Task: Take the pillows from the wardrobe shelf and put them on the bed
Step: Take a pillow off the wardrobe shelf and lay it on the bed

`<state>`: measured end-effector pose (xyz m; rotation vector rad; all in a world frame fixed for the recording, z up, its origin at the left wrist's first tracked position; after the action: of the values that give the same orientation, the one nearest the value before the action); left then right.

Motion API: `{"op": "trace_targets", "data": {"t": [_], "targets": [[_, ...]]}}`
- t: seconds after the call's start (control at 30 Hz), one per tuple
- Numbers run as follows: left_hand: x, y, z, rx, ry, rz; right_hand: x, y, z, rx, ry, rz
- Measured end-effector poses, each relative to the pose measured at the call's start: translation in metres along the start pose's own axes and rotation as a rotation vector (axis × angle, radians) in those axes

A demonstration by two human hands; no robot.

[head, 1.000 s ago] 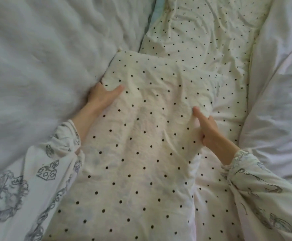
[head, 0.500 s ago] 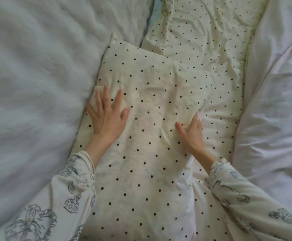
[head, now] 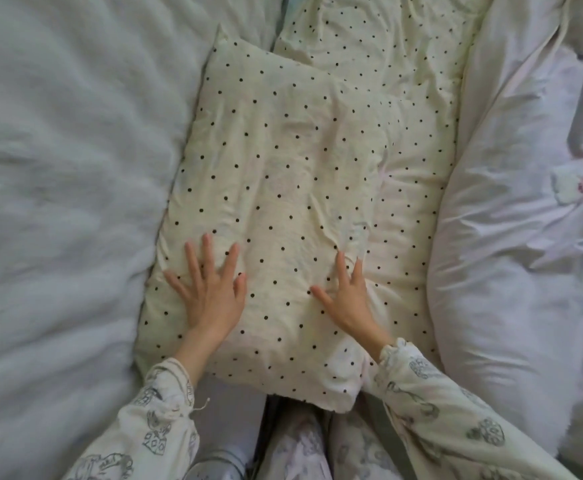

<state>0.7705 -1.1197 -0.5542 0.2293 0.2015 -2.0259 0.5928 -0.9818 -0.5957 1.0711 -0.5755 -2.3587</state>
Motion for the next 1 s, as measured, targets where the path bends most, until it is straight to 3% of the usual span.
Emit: {"op": "trace_targets", "data": {"t": [0.17, 0.27, 0.43, 0.57, 0.77, 0.9, 1.0], "targets": [[-0.046, -0.023, 0.015, -0.079, 0.237, 0.002, -0.036, 0.0, 0.018, 0.003, 0.242, -0.061], [-0.062, -0.05, 0.037, -0.26, 0.414, 0.001, -0.069, 0.002, 0.038, 0.132, 0.258, -0.072], [-0.087, -0.105, 0.075, -0.368, 0.396, -0.092, -0.118, -0.01, 0.112, 0.319, 0.122, -0.145], [-0.111, -0.168, 0.109, -0.487, 0.321, -0.178, -0.156, -0.056, 0.189, 0.411, -0.094, -0.142], [-0.169, -0.292, 0.131, -0.547, 0.187, -0.349, -0.223, -0.168, 0.296, 0.591, -0.347, -0.169], [-0.224, -0.393, 0.135, -0.729, 0.123, -0.46, -0.285, -0.255, 0.364, 0.707, -0.526, -0.213], [-0.278, -0.479, 0.134, -0.806, 0.177, -0.591, -0.345, -0.328, 0.41, 0.802, -0.699, -0.269]]}}
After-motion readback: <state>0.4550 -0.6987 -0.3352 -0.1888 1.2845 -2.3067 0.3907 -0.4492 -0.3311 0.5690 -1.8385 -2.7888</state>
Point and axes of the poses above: each hand's wrist, its own x-axis towards the middle knuckle, its own z-axis out of the back of the hand, y = z × x, the point moved 1 cm from there along x, towards the middle knuckle, and after that the axes turned 8 degrees about -y, right-handed, at the moved point
